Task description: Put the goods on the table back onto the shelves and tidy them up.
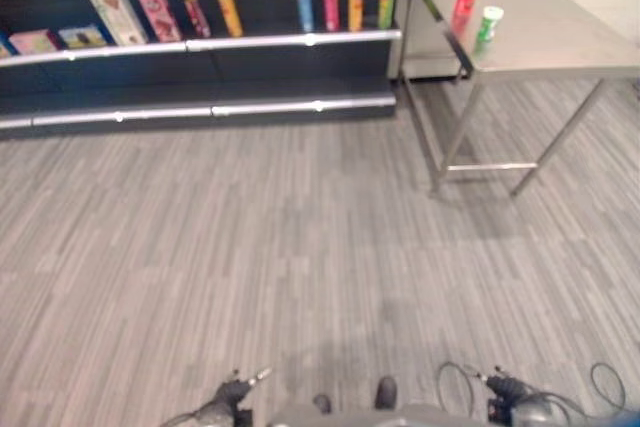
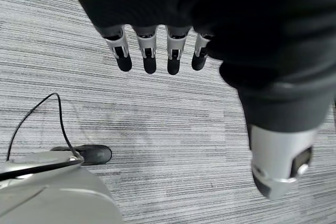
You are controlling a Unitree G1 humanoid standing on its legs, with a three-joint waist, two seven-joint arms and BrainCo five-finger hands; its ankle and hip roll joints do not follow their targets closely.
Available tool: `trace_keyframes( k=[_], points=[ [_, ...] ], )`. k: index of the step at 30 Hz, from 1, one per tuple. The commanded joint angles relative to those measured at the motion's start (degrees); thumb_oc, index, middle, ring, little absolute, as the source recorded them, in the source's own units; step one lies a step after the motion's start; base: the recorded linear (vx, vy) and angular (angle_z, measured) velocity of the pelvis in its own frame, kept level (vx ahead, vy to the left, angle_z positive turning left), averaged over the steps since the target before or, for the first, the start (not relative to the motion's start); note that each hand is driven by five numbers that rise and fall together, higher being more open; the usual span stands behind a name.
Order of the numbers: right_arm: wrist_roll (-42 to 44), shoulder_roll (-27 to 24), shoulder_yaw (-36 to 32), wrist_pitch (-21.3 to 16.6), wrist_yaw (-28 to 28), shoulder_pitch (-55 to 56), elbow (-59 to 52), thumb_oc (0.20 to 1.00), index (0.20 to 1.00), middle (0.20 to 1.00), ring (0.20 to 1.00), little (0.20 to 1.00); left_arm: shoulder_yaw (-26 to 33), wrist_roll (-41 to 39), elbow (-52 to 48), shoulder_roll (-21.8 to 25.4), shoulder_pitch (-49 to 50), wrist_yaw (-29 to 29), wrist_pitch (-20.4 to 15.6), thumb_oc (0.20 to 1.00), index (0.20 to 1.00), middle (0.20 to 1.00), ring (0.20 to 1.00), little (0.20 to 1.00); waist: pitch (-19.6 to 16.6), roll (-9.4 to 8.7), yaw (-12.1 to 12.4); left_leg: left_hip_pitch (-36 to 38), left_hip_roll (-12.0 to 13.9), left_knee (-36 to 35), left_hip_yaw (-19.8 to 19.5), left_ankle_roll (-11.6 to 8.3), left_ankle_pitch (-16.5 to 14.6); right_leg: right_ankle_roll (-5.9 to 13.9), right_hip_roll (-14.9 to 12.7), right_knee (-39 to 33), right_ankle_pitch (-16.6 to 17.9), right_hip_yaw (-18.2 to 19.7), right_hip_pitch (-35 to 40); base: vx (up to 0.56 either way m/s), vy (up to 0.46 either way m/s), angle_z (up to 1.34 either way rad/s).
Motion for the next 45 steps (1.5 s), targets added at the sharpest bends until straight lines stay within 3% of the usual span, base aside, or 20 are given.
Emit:
trace_keyframes(
  k=[1,11,18,21,23,24,27,29,31,35,37,40,42,43,44,45],
  points=[
    [-0.7,0.5,0.9,-1.3,-0.2,-2.5,1.1,1.000,1.000,1.000,1.000,1.000,-0.8,1.9,2.5,2.0,-2.8,-0.5,-1.2,1.000,1.000,1.000,1.000,1.000,-0.9,-1.98,-0.1,0.0,2.5,-3.0,-4.3,-4.07,-0.9,8.79,-7.4,1.6,-3.9,2.0,2.9,0.02,0.013,-0.04],
    [-1.4,0.4,1.1,-1.0,0.1,-3.1,1.8,1.000,1.000,1.000,1.000,1.000,-0.6,2.3,2.4,2.1,-2.5,-0.7,-1.2,1.000,1.000,1.000,1.000,1.000,-0.8,-1.84,0.4,0.7,2.1,-2.6,-4.4,-3.59,-1.7,9.12,-8.0,1.9,-4.1,2.3,3.3,0.01,0.011,0.00],
    [-1.7,0.3,1.0,-0.8,-0.2,-3.9,1.6,1.000,1.000,1.000,1.000,1.000,-0.1,1.0,1.5,2.4,-2.8,-0.2,-1.3,1.000,1.000,1.000,1.000,1.000,0.1,-2.11,1.0,-2.6,0.4,1.0,-4.9,-2.10,-2.9,9.99,-9.8,4.8,-3.9,3.0,0.3,0.00,0.093,-0.02],
    [-1.6,0.1,0.5,-0.7,-0.2,-4.2,0.9,1.000,1.000,1.000,1.000,1.000,-0.1,0.9,1.0,2.7,-2.8,-0.2,-1.2,1.000,1.000,1.000,1.000,1.000,1.1,-1.74,1.3,-3.5,-1.0,2.7,-5.1,-0.44,-4.4,10.75,-11.9,11.9,-4.2,4.3,-3.5,0.00,0.148,-0.17],
    [-1.6,-0.1,0.0,-0.7,-0.2,-4.1,0.6,1.000,1.000,1.000,1.000,1.000,-0.1,1.1,0.6,2.9,-2.8,-0.3,-1.2,1.000,1.000,1.000,1.000,1.000,2.1,-1.54,1.3,-3.2,-2.4,3.9,-5.2,1.22,-5.7,11.36,-14.0,18.9,-1.7,5.5,-6.6,0.02,0.244,-0.25],
    [-1.5,-0.4,-0.2,-0.6,-0.1,-3.7,0.1,1.000,1.000,1.000,1.000,1.000,-0.3,1.0,-0.1,3.2,-2.8,-0.5,-1.0,1.000,1.000,1.000,1.000,1.000,3.8,-1.30,0.9,-2.7,-3.8,5.1,-5.8,2.85,-6.5,10.61,-15.5,27.5,2.8,6.9,-10.1,0.03,0.215,-0.13],
    [-1.0,-0.1,-0.6,-0.8,-0.4,-3.1,-0.2,1.000,1.000,1.000,1.000,1.000,-0.3,0.7,-0.7,3.5,-2.9,-0.6,-1.0,1.000,1.000,1.000,1.000,1.000,4.4,-0.74,0.6,-2.8,-3.6,5.7,-6.4,3.24,-6.7,9.55,-15.6,32.8,3.3,7.2,-12.7,0.09,0.126,0.12],
    [-0.7,0.0,-1.1,-0.9,-0.5,-2.7,0.1,1.000,1.000,1.000,1.000,1.000,-0.2,0.3,-1.4,3.9,-3.0,-0.6,-1.1,1.000,1.000,1.000,1.000,1.000,4.6,-0.40,0.7,-2.0,-3.0,5.5,-6.8,3.04,-7.5,9.03,-16.0,33.7,2.4,6.0,-14.6,0.19,0.045,0.05],
    [-0.6,-0.1,-1.2,-0.7,-0.3,-2.7,0.2,1.000,1.000,1.000,1.000,1.000,0.1,0.1,-1.5,4.3,-3.3,-0.8,-1.0,1.000,1.000,1.000,1.000,1.000,4.6,-0.61,0.3,-0.6,-2.5,4.4,-7.4,2.43,-8.1,9.16,-15.0,28.8,1.2,4.1,-15.7,0.20,-0.056,-0.07],
    [0.2,-0.2,-1.0,-0.9,-0.5,-3.0,0.0,1.000,1.000,1.000,1.000,1.000,0.6,-0.2,-1.0,4.3,-3.8,-0.3,-1.0,1.000,1.000,1.000,1.000,1.000,4.9,-1.62,-1.8,4.3,-1.3,2.5,-9.4,0.71,-10.4,11.59,-9.7,12.0,2.7,1.3,-19.6,0.35,-0.102,-0.06],
    [-0.1,-0.1,-0.6,-1.0,-0.8,-2.8,0.3,1.000,1.000,1.000,1.000,1.000,0.6,0.0,-0.8,3.9,-4.3,-0.4,-1.2,1.000,1.000,1.000,1.000,1.000,4.3,-2.15,-2.5,7.2,-0.5,2.0,-10.4,-0.48,-11.5,12.20,-7.4,5.7,4.3,-2.9,-20.2,0.47,-0.107,0.23],
    [-0.3,-0.2,-0.2,-1.2,-0.4,-2.3,0.2,1.000,1.000,1.000,1.000,1.000,0.2,0.2,-1.0,3.7,-4.3,-0.8,-1.4,1.000,1.000,1.000,1.000,1.000,3.5,-2.38,-2.6,8.8,0.3,2.6,-11.4,-1.52,-12.0,11.70,-6.9,5.3,4.2,-3.9,-18.9,0.39,-0.115,0.49],
    [-0.6,-0.2,0.4,-1.3,-0.3,-2.1,-0.1,1.000,1.000,1.000,1.000,1.000,-0.1,0.5,-0.7,3.4,-4.1,-0.7,-1.3,1.000,1.000,1.000,1.000,1.000,2.3,-1.50,-2.6,9.7,2.7,4.8,-11.8,-3.09,-10.4,10.06,-5.8,7.3,3.9,-4.3,-18.1,0.55,-0.174,0.68],
    [-0.3,-0.2,0.7,-1.4,-0.4,-2.0,-0.2,1.000,1.000,1.000,1.000,1.000,-0.4,0.6,-1.1,3.3,-3.7,-0.8,-1.2,1.000,1.000,1.000,1.000,1.000,1.4,-0.63,-2.4,9.2,4.5,8.5,-12.1,-4.87,-6.3,9.07,-5.0,7.3,3.2,-5.4,-16.1,0.44,-0.145,0.16],
    [-0.3,-0.2,0.8,-1.4,-0.4,-2.0,-0.2,1.000,1.000,1.000,1.000,1.000,-0.4,0.6,-1.1,3.3,-3.7,-0.8,-1.2,1.000,1.000,1.000,1.000,1.000,1.3,-0.91,-2.7,8.9,4.2,8.4,-12.4,-4.82,-6.1,9.11,-5.3,7.2,3.3,-5.5,-16.2,0.35,-0.128,0.06],
    [0.1,-0.2,1.0,-1.7,-0.4,-2.0,-0.3,1.000,1.000,1.000,1.000,1.000,-0.5,0.7,-0.9,3.2,-3.5,-0.8,-1.3,1.000,1.000,1.000,1.000,1.000,1.0,-0.32,-2.4,8.4,5.1,11.2,-12.2,-5.72,-3.9,8.48,-4.2,6.8,2.7,-5.7,-14.8,0.23,-0.105,0.11]
  ],
)
